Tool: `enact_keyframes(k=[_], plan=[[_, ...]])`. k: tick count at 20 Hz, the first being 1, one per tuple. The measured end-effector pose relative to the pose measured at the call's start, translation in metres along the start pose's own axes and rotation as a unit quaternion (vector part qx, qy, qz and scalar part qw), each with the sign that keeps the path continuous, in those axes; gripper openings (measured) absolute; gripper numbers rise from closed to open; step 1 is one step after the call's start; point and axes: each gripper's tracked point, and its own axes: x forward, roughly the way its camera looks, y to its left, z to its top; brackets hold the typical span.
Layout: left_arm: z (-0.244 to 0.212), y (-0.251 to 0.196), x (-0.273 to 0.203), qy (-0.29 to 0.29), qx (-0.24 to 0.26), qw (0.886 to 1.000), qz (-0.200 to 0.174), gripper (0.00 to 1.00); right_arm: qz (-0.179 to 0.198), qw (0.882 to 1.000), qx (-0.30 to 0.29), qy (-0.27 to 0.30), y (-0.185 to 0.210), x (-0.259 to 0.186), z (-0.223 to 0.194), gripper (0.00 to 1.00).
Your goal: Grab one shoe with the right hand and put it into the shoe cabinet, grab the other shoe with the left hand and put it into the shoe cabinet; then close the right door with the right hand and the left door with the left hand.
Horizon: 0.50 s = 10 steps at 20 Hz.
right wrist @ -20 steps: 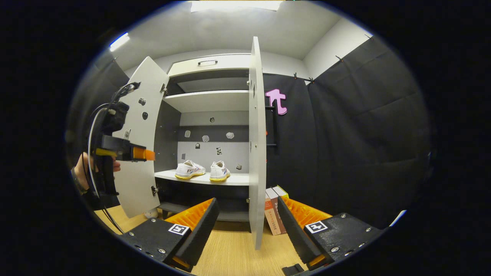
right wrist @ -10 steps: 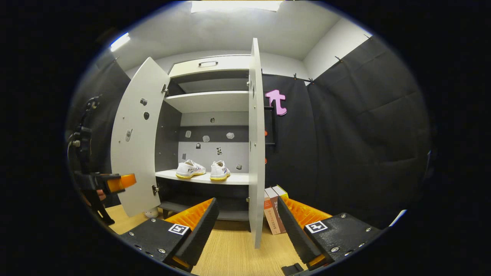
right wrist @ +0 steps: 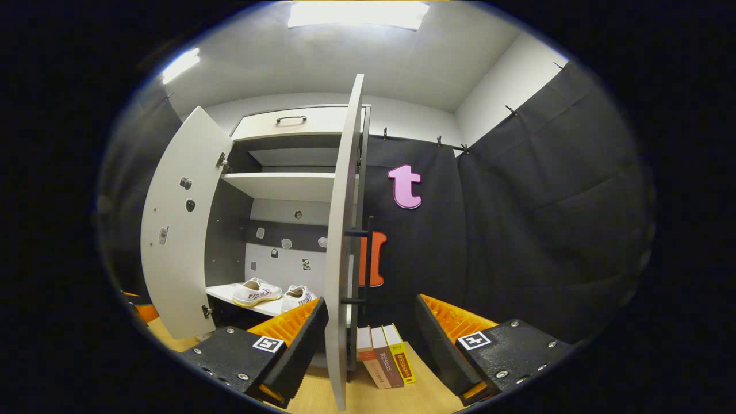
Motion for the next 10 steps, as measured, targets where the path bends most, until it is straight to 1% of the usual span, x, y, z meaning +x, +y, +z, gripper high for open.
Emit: enact_keyframes(k=[3, 7, 10], plan=[[0.004, 0.005, -0.003, -0.01, 0.019, 1.0, 0.003, 0.97, -0.024, 1.0, -0.001, 0.003, -0.023, 0.028, 0.006, 0.94], [-0.001, 0.007, -0.005, 0.0, 0.018, 1.0, 0.003, 0.97, -0.033, 0.999, 0.004, 0.009, -0.034, 0.055, 0.005, 0.94], [-0.003, 0.006, -0.006, 0.004, 0.025, 1.0, 0.003, 0.96, -0.036, 0.999, -0.002, 0.002, -0.036, 0.064, 0.009, 0.92]])
